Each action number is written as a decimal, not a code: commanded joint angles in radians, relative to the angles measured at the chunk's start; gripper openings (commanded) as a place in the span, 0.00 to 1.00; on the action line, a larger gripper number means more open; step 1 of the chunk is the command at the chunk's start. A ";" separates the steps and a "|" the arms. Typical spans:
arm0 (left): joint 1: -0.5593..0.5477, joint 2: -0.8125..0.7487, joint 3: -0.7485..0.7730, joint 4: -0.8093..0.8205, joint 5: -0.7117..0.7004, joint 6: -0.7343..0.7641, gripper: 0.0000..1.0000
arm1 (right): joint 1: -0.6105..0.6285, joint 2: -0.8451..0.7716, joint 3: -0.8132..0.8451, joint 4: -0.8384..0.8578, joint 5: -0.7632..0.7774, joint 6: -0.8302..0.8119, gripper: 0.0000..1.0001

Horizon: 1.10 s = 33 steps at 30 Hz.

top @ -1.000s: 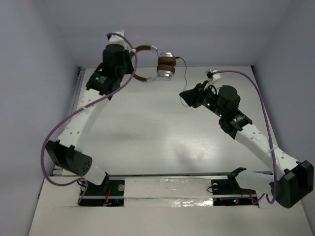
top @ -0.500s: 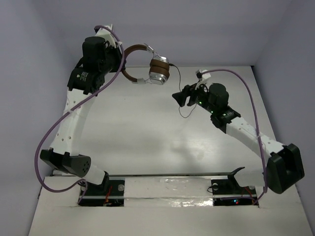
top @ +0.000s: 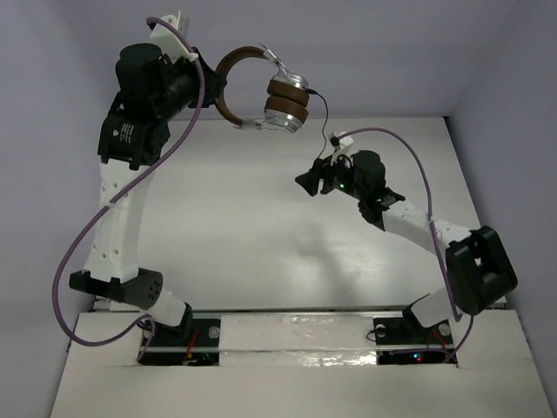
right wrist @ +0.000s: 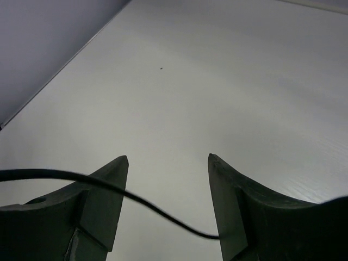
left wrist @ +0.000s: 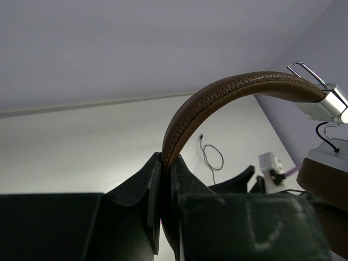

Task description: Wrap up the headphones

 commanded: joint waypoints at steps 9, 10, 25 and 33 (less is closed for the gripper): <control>0.057 -0.024 0.176 0.030 0.116 -0.074 0.00 | -0.032 0.098 -0.025 0.167 -0.043 0.011 0.65; 0.057 -0.020 0.192 0.024 0.116 -0.076 0.00 | -0.043 0.100 -0.036 0.191 -0.047 0.018 0.65; 0.136 -0.030 0.140 0.102 0.219 -0.137 0.00 | -0.052 0.152 -0.099 0.301 -0.078 0.130 0.52; 0.146 -0.056 0.042 0.172 0.203 -0.175 0.00 | -0.052 0.205 -0.119 0.383 -0.150 0.257 0.00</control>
